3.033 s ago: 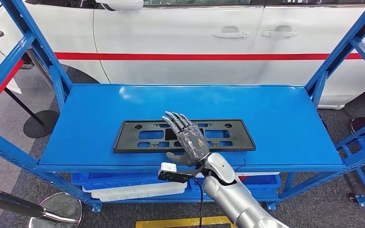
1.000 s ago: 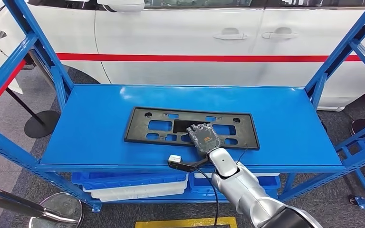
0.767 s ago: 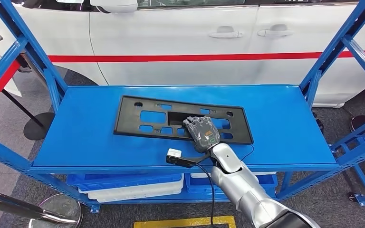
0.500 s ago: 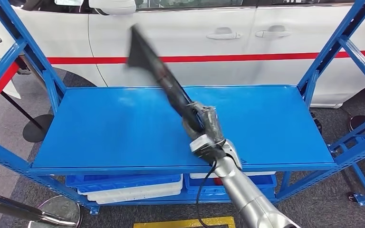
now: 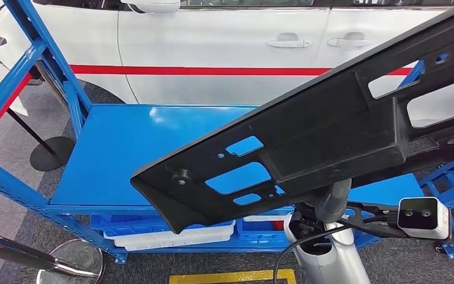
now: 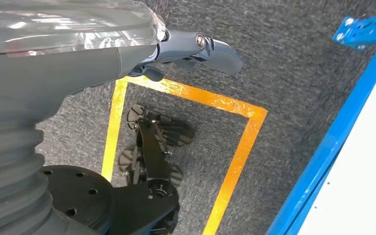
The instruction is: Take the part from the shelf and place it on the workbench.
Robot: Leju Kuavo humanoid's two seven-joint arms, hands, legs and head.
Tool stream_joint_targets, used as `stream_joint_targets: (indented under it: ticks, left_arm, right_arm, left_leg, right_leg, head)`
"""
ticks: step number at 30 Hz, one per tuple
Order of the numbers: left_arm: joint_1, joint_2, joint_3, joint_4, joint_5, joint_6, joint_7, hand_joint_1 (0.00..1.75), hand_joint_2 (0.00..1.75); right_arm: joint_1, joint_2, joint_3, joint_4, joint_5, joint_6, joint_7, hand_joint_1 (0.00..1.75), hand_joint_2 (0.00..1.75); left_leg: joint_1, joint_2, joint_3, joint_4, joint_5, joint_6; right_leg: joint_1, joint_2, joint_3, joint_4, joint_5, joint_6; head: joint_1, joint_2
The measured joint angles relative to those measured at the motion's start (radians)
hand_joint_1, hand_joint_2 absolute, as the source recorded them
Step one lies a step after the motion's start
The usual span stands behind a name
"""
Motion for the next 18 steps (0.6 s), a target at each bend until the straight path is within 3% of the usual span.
stream_joint_targets:
  ticks: [2, 4, 6, 8, 10, 11, 12, 13, 14, 16, 18]
  left_arm:
    - [-0.003, 0.000, 0.001, 0.000, -0.002, 0.001, 0.000, 0.00, 1.75]
    - [-0.005, 0.001, 0.001, 0.000, -0.004, 0.004, 0.002, 0.00, 1.75]
    - [-0.006, 0.002, 0.002, 0.000, -0.005, 0.008, 0.004, 0.00, 1.75]
    - [-0.007, 0.004, 0.005, 0.000, -0.006, 0.010, 0.005, 0.00, 1.75]
    - [-0.008, 0.005, 0.009, 0.000, -0.006, 0.012, 0.006, 0.00, 1.75]
    - [-0.008, 0.006, 0.011, 0.000, -0.006, 0.013, 0.007, 0.00, 1.75]
    - [-0.008, 0.007, 0.012, 0.000, -0.007, 0.015, 0.008, 0.00, 1.75]
    - [-0.008, 0.008, 0.014, 0.000, -0.009, 0.016, 0.010, 0.00, 1.75]
    - [-0.009, 0.011, 0.015, 0.000, -0.012, 0.017, 0.013, 0.00, 1.75]
    - [-0.012, 0.019, 0.016, 0.000, -0.020, 0.020, 0.025, 0.00, 1.75]
    - [-0.015, 0.027, 0.016, 0.000, -0.026, 0.027, 0.044, 0.00, 1.75]
  right_arm:
    - [0.002, -0.004, 0.011, 0.005, 0.022, 0.007, 0.002, 1.75, 1.75]
    - [0.006, -0.009, 0.026, 0.014, 0.040, 0.011, 0.003, 1.75, 1.75]
    - [0.009, -0.015, 0.041, 0.024, 0.053, 0.010, 0.004, 1.75, 1.75]
    - [0.010, -0.021, 0.054, 0.034, 0.058, 0.009, 0.003, 1.75, 1.75]
    - [0.014, -0.027, 0.062, 0.044, 0.062, 0.004, 0.002, 1.75, 1.75]
    - [0.017, -0.031, 0.066, 0.049, 0.065, -0.001, 0.002, 1.75, 1.75]
    - [0.020, -0.035, 0.069, 0.054, 0.070, -0.008, 0.001, 1.75, 1.75]
    - [0.022, -0.040, 0.072, 0.058, 0.076, -0.017, 0.000, 1.75, 1.75]
    - [0.024, -0.047, 0.075, 0.061, 0.083, -0.028, -0.001, 1.75, 1.75]
    - [0.027, -0.062, 0.082, 0.063, 0.094, -0.054, -0.003, 1.75, 1.75]
    - [0.031, -0.077, 0.090, 0.063, 0.096, -0.071, -0.006, 1.75, 1.75]
  left_leg:
    - [-0.002, -0.003, -0.003, 0.001, 0.002, -0.006]
    - [-0.003, -0.004, -0.007, -0.001, 0.006, -0.018]
    - [-0.002, -0.003, -0.010, 0.001, -0.001, -0.029]
    - [-0.002, 0.000, -0.033, 0.059, -0.053, -0.036]
    - [0.000, 0.002, -0.081, 0.191, -0.134, -0.039]
    - [0.000, 0.002, -0.101, 0.251, -0.163, -0.041]
    - [0.000, 0.003, -0.106, 0.280, -0.173, -0.042]
    - [0.000, 0.003, -0.089, 0.267, -0.163, -0.042]
    - [0.000, 0.003, -0.053, 0.213, -0.140, -0.041]
    - [-0.002, 0.004, 0.039, 0.062, -0.094, -0.035]
    - [-0.006, 0.003, 0.078, -0.010, -0.075, -0.025]
  right_leg:
    - [0.006, 0.002, 0.050, -0.103, 0.039, -0.009]
    - [0.011, 0.003, 0.052, -0.118, 0.046, -0.015]
    - [0.008, -0.001, 0.051, -0.128, 0.054, -0.027]
    - [0.003, -0.006, 0.047, -0.140, 0.066, -0.041]
    - [0.006, -0.010, 0.035, -0.140, 0.076, -0.048]
    - [0.008, -0.011, 0.027, -0.139, 0.081, -0.049]
    - [0.009, -0.012, 0.018, -0.137, 0.086, -0.049]
    - [0.010, -0.012, 0.009, -0.135, 0.092, -0.048]
    - [0.010, -0.012, 0.001, -0.132, 0.097, -0.046]
    - [0.011, -0.012, -0.012, -0.124, 0.107, -0.039]
    - [0.012, -0.013, -0.017, -0.119, 0.116, -0.029]
  head:
    - [0.000, 0.000]
    - [0.000, 0.000]
    - [0.000, 0.000]
    - [0.000, 0.000]
    - [0.000, 0.000]
    - [0.000, 0.000]
    - [0.000, 0.000]
    - [0.000, 0.000]
    - [0.000, 0.000]
    - [0.000, 0.000]
    - [0.000, 0.000]
